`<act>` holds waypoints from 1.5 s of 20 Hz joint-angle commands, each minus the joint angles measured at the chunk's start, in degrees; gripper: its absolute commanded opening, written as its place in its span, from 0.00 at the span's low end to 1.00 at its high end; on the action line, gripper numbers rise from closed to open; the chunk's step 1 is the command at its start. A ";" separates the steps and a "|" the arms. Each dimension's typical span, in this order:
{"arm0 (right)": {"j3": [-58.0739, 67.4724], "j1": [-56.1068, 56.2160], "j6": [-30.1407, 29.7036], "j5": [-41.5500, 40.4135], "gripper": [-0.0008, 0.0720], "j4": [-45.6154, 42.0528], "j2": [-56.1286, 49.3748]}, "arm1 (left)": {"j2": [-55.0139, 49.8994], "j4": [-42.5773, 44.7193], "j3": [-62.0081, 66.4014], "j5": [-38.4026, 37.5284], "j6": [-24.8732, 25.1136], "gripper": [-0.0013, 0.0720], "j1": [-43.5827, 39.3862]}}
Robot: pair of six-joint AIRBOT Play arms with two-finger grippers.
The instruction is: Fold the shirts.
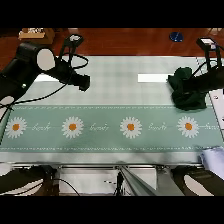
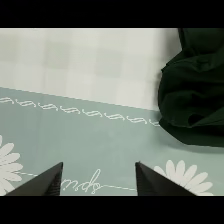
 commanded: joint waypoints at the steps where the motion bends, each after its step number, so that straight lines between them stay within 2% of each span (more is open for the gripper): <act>1: -0.02 0.02 0.02 0.00 0.72 0.02 -0.02 | -0.04 0.00 0.00 0.00 0.00 0.91 -0.02; 16: -0.02 0.02 0.04 -1.11 0.72 0.02 -0.02 | -0.04 0.00 0.00 0.02 0.00 0.91 -0.02; 19: -0.02 0.02 0.02 -4.85 0.72 0.02 -0.02 | -0.04 0.00 -0.02 0.11 0.00 0.91 -0.02; 21: -0.02 0.02 -0.76 -11.93 0.72 -1.03 -0.02 | -0.24 0.00 0.00 2.97 0.00 0.91 -0.02; 23: -0.02 0.00 -0.57 -22.95 0.72 -8.09 -0.22 | -0.52 0.00 0.00 5.51 0.00 0.91 -0.02; 25: 0.00 -0.57 3.69 -31.43 0.72 -19.21 -1.70 | -0.61 0.00 0.00 5.22 0.00 0.91 -0.02; 27: 0.11 -3.26 9.51 -33.00 0.74 -25.33 -4.90 | -0.59 -0.02 0.02 3.67 -0.02 0.91 -0.02; 30: 0.11 -9.73 11.39 -30.12 0.76 -22.88 -11.56 | -0.22 -0.26 0.57 -2.21 -0.44 0.91 -0.02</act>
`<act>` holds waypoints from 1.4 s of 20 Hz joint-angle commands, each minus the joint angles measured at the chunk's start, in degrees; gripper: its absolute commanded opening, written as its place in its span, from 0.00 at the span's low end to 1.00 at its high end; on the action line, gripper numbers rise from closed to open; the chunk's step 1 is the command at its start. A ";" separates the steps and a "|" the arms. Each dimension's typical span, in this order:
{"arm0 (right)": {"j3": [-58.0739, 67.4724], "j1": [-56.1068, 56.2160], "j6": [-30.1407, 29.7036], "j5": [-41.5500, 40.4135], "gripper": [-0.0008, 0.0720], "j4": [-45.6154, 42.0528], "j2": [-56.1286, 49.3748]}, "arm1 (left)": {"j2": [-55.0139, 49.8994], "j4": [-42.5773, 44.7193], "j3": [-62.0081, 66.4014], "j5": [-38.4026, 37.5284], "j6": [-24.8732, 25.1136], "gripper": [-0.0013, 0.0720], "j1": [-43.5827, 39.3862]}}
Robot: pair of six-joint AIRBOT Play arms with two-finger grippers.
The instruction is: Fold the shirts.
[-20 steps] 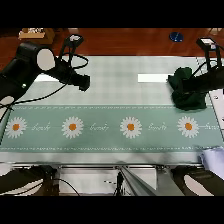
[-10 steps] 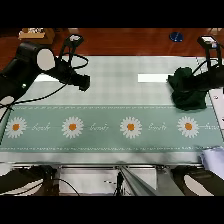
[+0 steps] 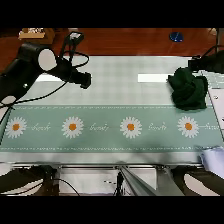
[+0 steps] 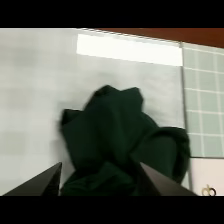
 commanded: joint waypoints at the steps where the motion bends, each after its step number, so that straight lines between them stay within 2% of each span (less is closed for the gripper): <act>1: 0.07 -6.58 3.74 -0.59 0.82 -1.18 -7.39 | 0.37 -0.83 0.85 -7.26 -0.81 0.91 -0.02; 3: 0.07 -10.34 3.74 0.87 0.82 2.43 -12.17 | 0.94 -2.86 1.11 -10.36 -0.76 0.91 -0.02; 6: 0.07 -14.29 3.72 1.20 0.82 7.87 -18.08 | 1.31 -5.44 1.11 -10.84 -0.76 0.91 -0.02; 11: 0.07 -15.87 3.45 0.70 0.82 9.55 -25.27 | 1.31 -10.16 1.09 -11.30 -0.76 0.91 -0.02; 13: 0.07 -15.85 3.43 -0.57 0.79 12.81 -27.74 | 1.31 -10.54 1.09 -11.30 -0.74 0.91 -0.02; 14: 0.07 -15.85 2.82 -1.16 0.56 14.05 -28.50 | 1.31 -10.56 1.11 -11.30 -0.72 0.91 -0.02; 15: 0.15 -15.82 1.33 -1.25 0.11 14.56 -28.33 | 1.31 -10.54 1.11 -11.30 -0.72 0.91 -0.02; 16: 0.83 -15.85 0.68 -0.90 0.05 15.80 -27.52 | 1.33 -10.54 1.18 -11.32 -0.74 0.91 0.00; 17: 1.92 -15.85 -0.70 -0.28 0.05 15.96 -26.12 | 1.33 -10.56 1.44 -11.45 -0.74 0.90 -0.02; 19: 5.38 -15.85 -5.73 1.16 0.05 17.55 -20.70 | 1.38 -10.56 3.48 -11.61 -0.79 0.81 -0.02; 21: 10.05 -15.85 -10.97 1.42 0.05 22.14 -12.72 | 1.64 -10.60 8.52 -12.55 -0.76 0.81 -0.02; 24: 16.96 -15.85 -19.39 -0.70 0.05 37.13 0.74 | 3.37 -10.58 20.04 -14.97 -0.76 0.81 -0.02; 28: 20.85 -15.82 -25.70 -1.31 0.05 57.99 15.37 | 9.07 -10.75 34.42 -16.37 -0.79 0.81 -0.02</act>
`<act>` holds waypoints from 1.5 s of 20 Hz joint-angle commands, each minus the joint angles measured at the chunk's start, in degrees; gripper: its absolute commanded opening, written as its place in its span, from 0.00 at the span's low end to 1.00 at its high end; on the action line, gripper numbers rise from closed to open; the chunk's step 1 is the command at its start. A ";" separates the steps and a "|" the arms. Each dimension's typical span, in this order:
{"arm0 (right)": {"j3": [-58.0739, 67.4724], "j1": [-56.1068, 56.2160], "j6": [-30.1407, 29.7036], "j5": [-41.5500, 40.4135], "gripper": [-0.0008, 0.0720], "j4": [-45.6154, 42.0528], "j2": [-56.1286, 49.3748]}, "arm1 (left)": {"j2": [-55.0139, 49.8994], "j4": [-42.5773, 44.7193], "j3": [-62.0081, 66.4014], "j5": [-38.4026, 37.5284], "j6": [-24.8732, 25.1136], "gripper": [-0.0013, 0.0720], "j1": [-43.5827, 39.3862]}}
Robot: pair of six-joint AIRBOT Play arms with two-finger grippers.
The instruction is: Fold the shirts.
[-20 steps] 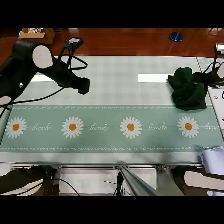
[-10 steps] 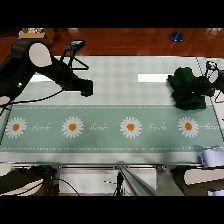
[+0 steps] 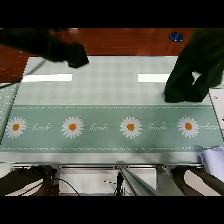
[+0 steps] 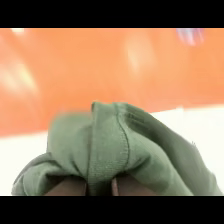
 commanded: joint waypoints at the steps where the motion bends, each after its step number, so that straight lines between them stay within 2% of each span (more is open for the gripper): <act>1: 3.08 0.00 -6.21 0.50 0.05 18.95 12.59 | 5.05 -0.15 11.10 -1.05 0.02 0.81 -0.02; 4: 3.08 0.00 -5.86 7.82 0.05 22.10 18.12 | 11.89 -0.11 12.04 -1.14 0.02 0.81 -0.02; 6: 3.08 0.00 -4.02 15.74 0.05 23.45 19.23 | 15.06 -0.11 12.04 -2.23 0.02 0.81 -0.02; 10: 3.06 0.02 -0.35 33.42 0.05 23.96 16.59 | 16.76 -0.09 11.98 -6.97 -0.02 0.81 -0.02; 12: 3.06 0.26 -0.17 37.62 0.05 24.33 13.92 | 16.72 -0.11 10.29 -8.04 -0.07 0.81 -0.02; 14: 3.06 4.81 -0.04 37.75 0.05 22.69 11.13 | 16.72 -0.11 8.37 -8.15 -1.70 0.81 -0.02; 16: 3.06 14.80 1.64 37.09 0.05 17.90 7.32 | 16.72 -0.15 7.50 -8.17 -2.47 0.81 -0.02; 20: 3.06 42.64 6.29 30.69 0.05 -1.81 -4.28 | 17.05 -0.09 7.50 -10.47 -2.40 0.81 -0.02; 23: 3.06 57.29 8.20 22.34 0.05 -10.32 -16.31 | 17.09 1.79 7.48 -17.62 -2.43 0.80 -0.02; 24: 3.06 60.39 8.46 19.30 0.16 -10.45 -20.35 | 17.09 3.37 7.45 -19.91 -2.40 0.76 -0.02; 25: 3.06 62.69 8.83 17.38 0.56 -9.99 -24.13 | 17.09 5.35 7.45 -21.73 -2.40 0.76 -0.02; 26: 3.08 64.11 9.29 17.38 0.71 -10.34 -26.75 | 17.09 7.19 7.45 -23.26 -2.36 0.76 -0.02; 28: 3.08 64.35 9.75 21.73 0.71 -14.32 -28.63 | 17.14 9.77 7.02 -23.37 -2.10 0.76 0.00; 30: 3.08 62.25 9.97 28.35 0.72 -26.14 -26.97 | 17.09 10.93 5.42 -23.34 -0.92 0.76 -0.02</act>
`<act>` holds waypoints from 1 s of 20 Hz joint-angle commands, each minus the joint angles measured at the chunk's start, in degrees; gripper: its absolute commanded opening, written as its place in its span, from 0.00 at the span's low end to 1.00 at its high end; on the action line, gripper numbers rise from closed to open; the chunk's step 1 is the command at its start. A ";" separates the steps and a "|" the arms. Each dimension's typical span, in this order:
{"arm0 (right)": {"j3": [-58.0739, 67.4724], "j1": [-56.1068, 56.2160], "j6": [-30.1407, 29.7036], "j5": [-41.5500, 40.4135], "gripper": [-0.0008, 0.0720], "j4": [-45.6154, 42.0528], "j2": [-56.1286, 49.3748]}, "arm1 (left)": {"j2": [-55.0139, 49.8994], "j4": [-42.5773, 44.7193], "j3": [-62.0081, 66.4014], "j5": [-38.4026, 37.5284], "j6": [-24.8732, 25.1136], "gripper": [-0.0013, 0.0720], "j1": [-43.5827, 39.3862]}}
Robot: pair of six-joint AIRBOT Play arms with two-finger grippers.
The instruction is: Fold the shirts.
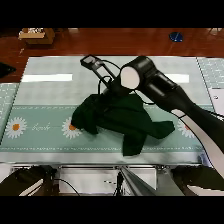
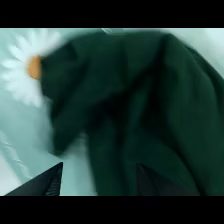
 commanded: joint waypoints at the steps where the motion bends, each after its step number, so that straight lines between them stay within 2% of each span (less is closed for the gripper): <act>1: 0.07 -0.96 1.07 8.24 0.74 -19.10 -0.13 | 0.00 3.98 -2.93 -2.03 1.84 0.76 0.00; 3: 0.04 -7.28 1.03 12.48 0.74 -28.15 4.11 | 0.00 5.29 -8.41 -2.01 3.48 0.77 0.07; 4: 0.04 -11.61 1.03 13.22 0.74 -29.35 6.21 | 0.02 6.29 -12.20 -1.64 4.46 0.77 0.11; 7: 0.04 -28.30 1.77 14.45 0.74 -24.96 11.04 | 0.04 7.98 -28.26 4.17 4.52 0.77 0.63; 9: -0.94 -39.52 0.96 15.74 0.74 -18.38 12.83 | 0.04 5.49 -40.83 12.41 4.50 0.77 1.81; 11: -4.52 -49.35 -0.98 16.17 0.74 -12.22 14.73 | 0.00 0.50 -53.07 22.08 4.35 0.78 4.09; 13: -10.01 -57.48 -1.33 14.32 0.74 -5.86 16.98 | -0.02 -8.44 -63.17 31.80 4.39 0.88 7.78; 14: -13.27 -60.87 -2.10 12.87 0.74 -2.62 18.05 | -0.15 -14.14 -67.17 36.37 4.63 0.89 9.90; 15: -16.28 -63.34 -2.78 11.78 0.74 -0.15 18.86 | -0.55 -19.78 -70.05 39.56 6.58 0.93 11.58; 16: -19.37 -65.42 -3.78 10.82 0.74 2.03 19.45 | -1.33 -25.07 -72.26 42.10 9.05 1.00 12.76; 18: -24.68 -67.54 -5.77 9.38 0.74 5.40 19.82 | -4.17 -29.11 -73.79 44.61 11.89 1.00 12.66; 20: -28.96 -67.65 -7.85 8.39 0.74 7.65 19.80 | -8.26 -30.34 -73.72 46.49 12.11 1.00 11.56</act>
